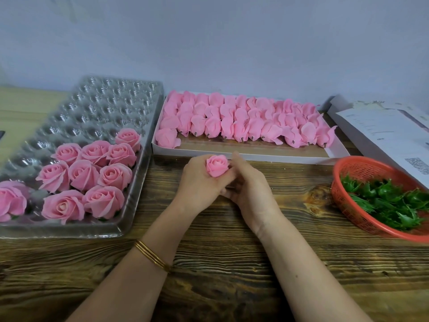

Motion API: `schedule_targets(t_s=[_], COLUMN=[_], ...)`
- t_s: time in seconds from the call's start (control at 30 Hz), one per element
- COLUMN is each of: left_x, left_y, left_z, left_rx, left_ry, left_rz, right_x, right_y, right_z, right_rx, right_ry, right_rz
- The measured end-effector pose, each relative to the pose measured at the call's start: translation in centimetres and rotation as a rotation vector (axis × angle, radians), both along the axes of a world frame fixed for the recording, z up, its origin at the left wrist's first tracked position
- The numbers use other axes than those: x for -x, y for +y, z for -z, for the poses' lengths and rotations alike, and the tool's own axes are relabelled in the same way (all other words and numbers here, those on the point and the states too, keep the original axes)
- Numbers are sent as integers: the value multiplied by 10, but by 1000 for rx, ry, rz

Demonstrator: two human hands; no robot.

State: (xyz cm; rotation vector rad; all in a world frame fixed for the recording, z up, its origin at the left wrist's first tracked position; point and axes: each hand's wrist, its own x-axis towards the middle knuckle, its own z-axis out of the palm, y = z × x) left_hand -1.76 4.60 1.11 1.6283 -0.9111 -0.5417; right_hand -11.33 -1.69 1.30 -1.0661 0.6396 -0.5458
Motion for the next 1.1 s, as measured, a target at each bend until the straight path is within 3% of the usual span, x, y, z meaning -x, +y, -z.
schedule_targets(t_s=[0.17,0.4,0.5,0.8,1.1], left_x=[-6,-3,0,-1,-3], left_y=[1,-3,-3,0,4], left_z=[0,-2,-3,-8,-11], left_rx=[120,202,167,155,108], left_ry=[287,501,525,608,525], left_rz=[-69,-86,-77,38,129], right_x=[1,-3,-4,-3,0], right_y=[-1,11,11,4,2], right_z=[-1,7,11,12,2], right_rx=[-26,439,510,159,-104], right_ry=[-16,59,38,-92,-133], right_rz=[85,118,105,-22,-149])
